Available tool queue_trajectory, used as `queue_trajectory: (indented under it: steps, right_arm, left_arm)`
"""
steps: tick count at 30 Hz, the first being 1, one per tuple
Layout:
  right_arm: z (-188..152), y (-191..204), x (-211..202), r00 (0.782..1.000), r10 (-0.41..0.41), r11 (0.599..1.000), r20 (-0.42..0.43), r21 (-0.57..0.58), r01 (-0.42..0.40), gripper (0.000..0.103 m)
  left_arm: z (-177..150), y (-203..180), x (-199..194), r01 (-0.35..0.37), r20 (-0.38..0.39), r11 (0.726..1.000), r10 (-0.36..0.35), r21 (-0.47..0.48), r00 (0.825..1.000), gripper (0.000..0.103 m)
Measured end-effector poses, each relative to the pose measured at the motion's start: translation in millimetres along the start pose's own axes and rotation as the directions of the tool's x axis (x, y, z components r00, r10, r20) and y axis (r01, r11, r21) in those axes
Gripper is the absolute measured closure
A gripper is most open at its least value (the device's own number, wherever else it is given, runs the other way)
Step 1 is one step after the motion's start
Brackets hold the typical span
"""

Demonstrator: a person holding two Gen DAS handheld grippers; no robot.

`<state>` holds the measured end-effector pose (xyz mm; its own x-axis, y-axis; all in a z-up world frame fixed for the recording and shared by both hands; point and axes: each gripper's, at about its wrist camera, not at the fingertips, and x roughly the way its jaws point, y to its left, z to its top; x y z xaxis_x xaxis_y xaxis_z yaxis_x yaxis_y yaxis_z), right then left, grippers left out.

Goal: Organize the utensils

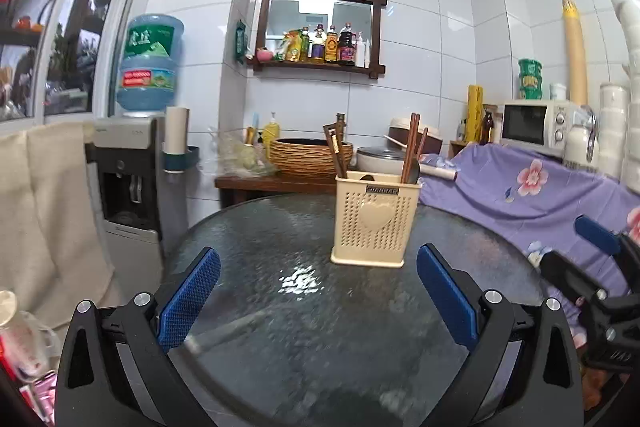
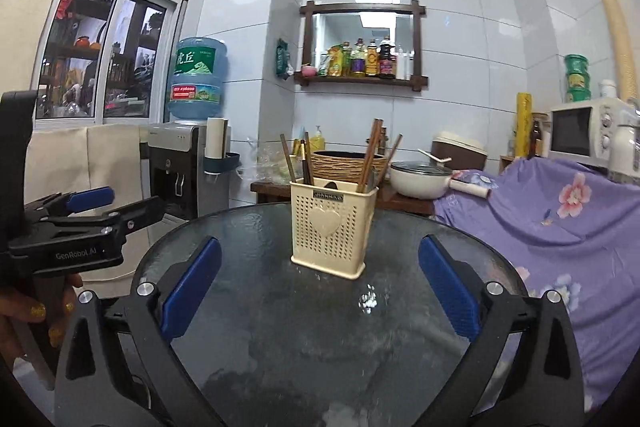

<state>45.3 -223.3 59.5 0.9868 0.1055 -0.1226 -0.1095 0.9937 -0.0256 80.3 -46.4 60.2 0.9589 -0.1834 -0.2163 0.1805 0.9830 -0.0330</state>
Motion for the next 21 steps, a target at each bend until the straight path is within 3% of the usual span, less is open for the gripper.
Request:
queue_trajectory:
  steps: [7,10,14,21]
  right_arm:
    - [-31,13,-66,0.998,-0.066,0.998,0.011,0.024,0.066,0.006]
    - [-37,13,-76,0.996,-0.085,0.996,-0.022,0.003,0.085,0.006]
    - [-42,10,-80,0.997,-0.065,0.998,-0.047,-0.011,0.064,0.006]
    - [-48,10,-82,0.997,-0.055,0.998,-0.063,0.004,0.055,0.006]
  left_arm:
    - [-37,-7,-50,-0.025,-0.043,0.998,0.028,0.065,0.999,0.007]
    - [-50,2,-56,-0.073,-0.078,0.996,0.077,0.048,0.994,0.007]
    - [-60,17,-65,-0.058,-0.085,0.998,0.059,0.005,0.995,0.007]
    - [-64,18,-72,-0.044,-0.101,0.999,0.046,0.019,0.994,0.007]
